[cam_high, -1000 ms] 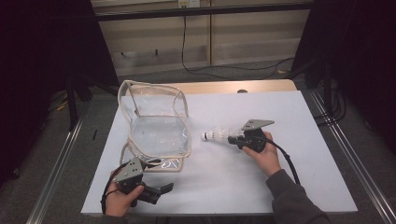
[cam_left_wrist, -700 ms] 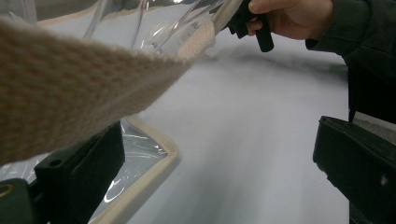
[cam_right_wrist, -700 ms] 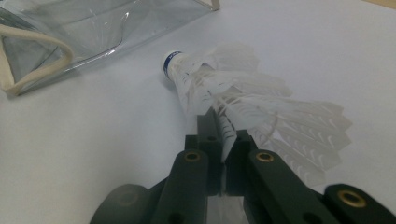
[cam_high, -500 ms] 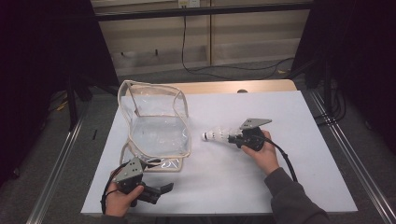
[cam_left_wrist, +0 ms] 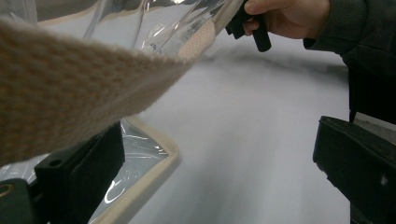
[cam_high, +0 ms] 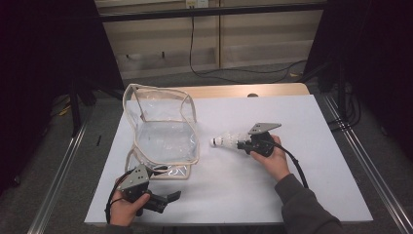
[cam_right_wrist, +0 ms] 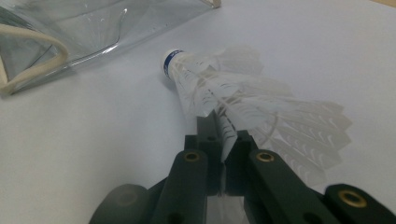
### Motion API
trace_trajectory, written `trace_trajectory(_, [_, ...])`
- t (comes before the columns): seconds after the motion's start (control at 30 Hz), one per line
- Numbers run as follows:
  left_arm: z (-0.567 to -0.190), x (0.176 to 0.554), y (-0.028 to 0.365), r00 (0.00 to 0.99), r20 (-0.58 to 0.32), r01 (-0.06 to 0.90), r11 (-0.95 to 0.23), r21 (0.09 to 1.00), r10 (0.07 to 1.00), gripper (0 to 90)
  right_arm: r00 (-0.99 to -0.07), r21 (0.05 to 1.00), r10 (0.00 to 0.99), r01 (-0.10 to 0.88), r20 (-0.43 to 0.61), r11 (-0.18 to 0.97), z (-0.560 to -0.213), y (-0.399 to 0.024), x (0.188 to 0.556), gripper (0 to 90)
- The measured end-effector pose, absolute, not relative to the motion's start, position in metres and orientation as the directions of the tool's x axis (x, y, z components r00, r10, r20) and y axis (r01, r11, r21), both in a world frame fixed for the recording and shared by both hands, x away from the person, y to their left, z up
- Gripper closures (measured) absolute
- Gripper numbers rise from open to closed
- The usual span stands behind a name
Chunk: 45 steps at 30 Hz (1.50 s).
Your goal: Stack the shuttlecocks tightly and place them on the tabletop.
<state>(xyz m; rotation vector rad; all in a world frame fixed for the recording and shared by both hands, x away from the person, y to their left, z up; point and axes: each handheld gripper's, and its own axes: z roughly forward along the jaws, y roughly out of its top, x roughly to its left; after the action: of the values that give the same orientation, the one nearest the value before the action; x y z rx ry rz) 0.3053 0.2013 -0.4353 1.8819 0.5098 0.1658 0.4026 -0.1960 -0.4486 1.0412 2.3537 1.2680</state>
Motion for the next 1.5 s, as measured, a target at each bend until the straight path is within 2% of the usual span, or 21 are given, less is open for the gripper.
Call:
trace_trajectory(0.27, [-0.435,0.305,0.201,0.896,-0.133,0.269,-0.279,0.922,0.424,2.2,-0.702,0.809,0.706,0.468,0.096,0.355,-0.450,-0.196,0.404,86.7])
trace_trajectory(0.43, [-0.435,0.305,0.201,0.897,-0.129,0.267,-0.283,0.921,0.423,2.2,-0.688,0.805,0.721,0.475,0.087,0.355,-0.450,-0.197,0.404,76.7])
trace_trajectory(0.57, [-0.435,0.305,0.201,0.896,-0.132,0.268,-0.281,0.922,0.423,2.2,-0.688,0.796,0.721,0.481,0.082,0.368,-0.450,-0.197,0.403,73.1])
trace_trajectory(1.0, [-0.435,0.305,0.202,0.896,-0.124,0.264,-0.287,0.921,0.426,2.1,-0.681,0.782,0.729,0.493,0.075,0.380,-0.446,-0.208,0.392,69.0])
trace_trajectory(1.07, [-0.435,0.305,0.202,0.896,-0.125,0.265,-0.287,0.921,0.426,2.1,-0.680,0.784,0.729,0.492,0.076,0.377,-0.446,-0.209,0.391,70.4])
trace_trajectory(1.3, [-0.435,0.305,0.202,0.896,-0.125,0.264,-0.287,0.921,0.426,2.1,-0.686,0.793,0.721,0.494,0.102,0.358,-0.447,-0.213,0.391,89.4])
trace_trajectory(1.5, [-0.435,0.305,0.202,0.897,-0.124,0.263,-0.286,0.922,0.424,2.1,-0.704,0.802,0.703,0.475,0.100,0.361,-0.446,-0.209,0.391,90.0])
